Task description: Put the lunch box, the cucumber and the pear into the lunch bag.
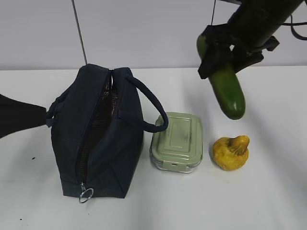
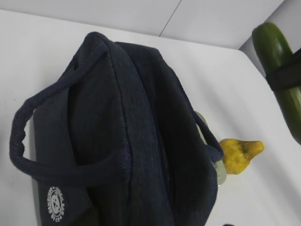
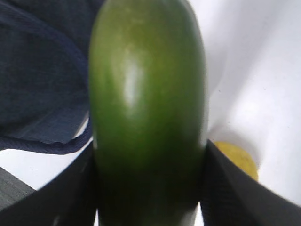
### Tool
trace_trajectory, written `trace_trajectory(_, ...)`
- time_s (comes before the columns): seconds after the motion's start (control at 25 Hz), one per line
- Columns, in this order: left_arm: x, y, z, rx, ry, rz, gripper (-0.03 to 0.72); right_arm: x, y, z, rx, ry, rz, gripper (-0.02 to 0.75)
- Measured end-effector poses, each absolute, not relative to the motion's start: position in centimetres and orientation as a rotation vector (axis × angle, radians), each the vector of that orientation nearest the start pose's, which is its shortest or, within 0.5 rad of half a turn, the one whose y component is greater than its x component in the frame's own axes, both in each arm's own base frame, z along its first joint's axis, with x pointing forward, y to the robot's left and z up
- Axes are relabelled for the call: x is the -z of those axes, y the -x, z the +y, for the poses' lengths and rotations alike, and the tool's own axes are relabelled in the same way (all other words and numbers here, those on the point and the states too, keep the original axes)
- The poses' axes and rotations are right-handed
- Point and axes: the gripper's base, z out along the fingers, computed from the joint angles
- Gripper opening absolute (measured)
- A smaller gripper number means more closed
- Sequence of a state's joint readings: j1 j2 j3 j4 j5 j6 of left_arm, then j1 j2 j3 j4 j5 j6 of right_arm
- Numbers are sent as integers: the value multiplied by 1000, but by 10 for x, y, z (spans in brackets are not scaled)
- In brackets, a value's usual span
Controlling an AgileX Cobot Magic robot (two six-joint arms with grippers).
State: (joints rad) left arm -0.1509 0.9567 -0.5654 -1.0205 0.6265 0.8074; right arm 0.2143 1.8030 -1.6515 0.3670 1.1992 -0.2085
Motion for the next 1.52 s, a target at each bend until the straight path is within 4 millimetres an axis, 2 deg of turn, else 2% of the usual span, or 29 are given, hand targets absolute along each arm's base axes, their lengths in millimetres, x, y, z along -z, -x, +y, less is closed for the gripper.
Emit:
trace_trajectory(0.28, -252, -211, -86, 735, -361, 2331, 417, -316, -358, 151, -536, 594, 2678, 419)
trace_trajectory(0.4, -241, -224, -88, 722, -359, 2385, 369, -317, -356, 160, -570, 609, 2661, 419)
trace_trajectory(0.52, -227, -232, -89, 714, -365, 2444, 285, -318, -356, 163, -627, 603, 2643, 419)
trace_trajectory(0.6, -221, -235, -89, 718, -363, 2469, 211, -321, -355, 167, -699, 604, 2615, 419)
trace_trajectory(0.72, -218, -236, -90, 731, -348, 2481, 48, -327, -354, 176, -845, 605, 2543, 419)
trace_trajectory(0.8, -220, -237, -91, 767, -308, 2474, 0, -334, -353, 183, -971, 603, 2476, 419)
trace_trajectory(0.96, -225, -240, -95, 886, -146, 2435, -16, -343, -355, 195, -1196, 549, 2348, 419)
trace_trajectory(1.12, -228, -244, -97, 940, -59, 2394, -16, -328, -366, 205, -1327, 483, 2338, 419)
trace_trajectory(1.36, -228, -245, -97, 943, -51, 2386, -16, -286, -389, 224, -1512, 372, 2314, 419)
trace_trajectory(1.52, -228, -245, -97, 952, -37, 2384, -16, -254, -401, 230, -1530, 299, 2358, 421)
